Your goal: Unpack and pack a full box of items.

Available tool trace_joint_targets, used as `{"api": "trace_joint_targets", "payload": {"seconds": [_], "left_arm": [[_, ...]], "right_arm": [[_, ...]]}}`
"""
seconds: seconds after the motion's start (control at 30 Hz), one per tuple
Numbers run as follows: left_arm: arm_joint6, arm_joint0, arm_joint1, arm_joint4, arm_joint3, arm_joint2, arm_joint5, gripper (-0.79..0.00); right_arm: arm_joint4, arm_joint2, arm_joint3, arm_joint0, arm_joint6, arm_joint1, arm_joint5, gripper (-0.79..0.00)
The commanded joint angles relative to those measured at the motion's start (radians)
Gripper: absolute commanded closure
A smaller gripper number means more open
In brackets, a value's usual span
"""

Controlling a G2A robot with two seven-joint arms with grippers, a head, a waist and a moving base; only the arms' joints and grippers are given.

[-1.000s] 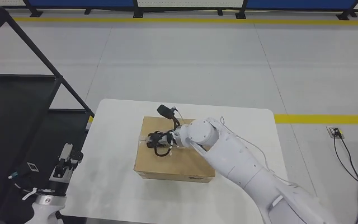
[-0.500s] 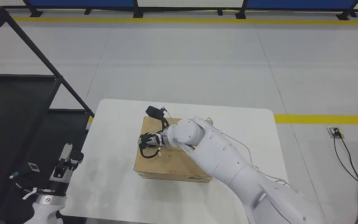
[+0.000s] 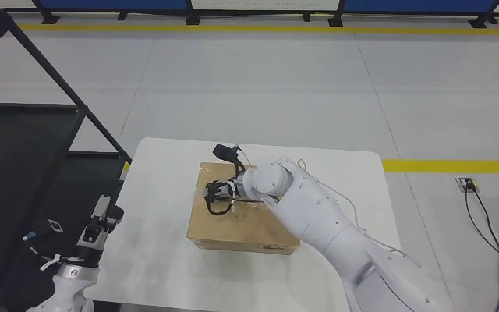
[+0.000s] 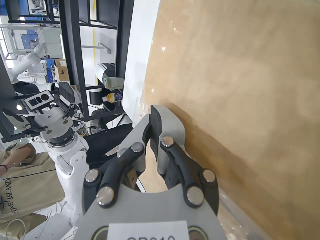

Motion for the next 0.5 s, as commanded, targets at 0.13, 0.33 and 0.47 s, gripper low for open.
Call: {"api": "trace_joint_targets", "payload": {"seconds": [0.13, 0.33, 0.47], "left_arm": [[0.000, -0.016, 0.001, 0.018, -0.005, 0.023, 0.014, -0.785], [0.003, -0.029, 0.001, 0.034, -0.010, 0.043, 0.026, -0.785], [0.004, -0.037, 0.002, 0.042, -0.011, 0.055, 0.029, -0.785]], "right_arm": [[-0.048, 0.056, -0.063, -0.030, 0.027, 0.055, 0.018, 0.000], [-0.131, 0.122, -0.213, -0.093, 0.065, 0.127, 0.088, 0.000], [-0.207, 0.186, -0.350, -0.158, 0.078, 0.183, 0.160, 0.000]]}}
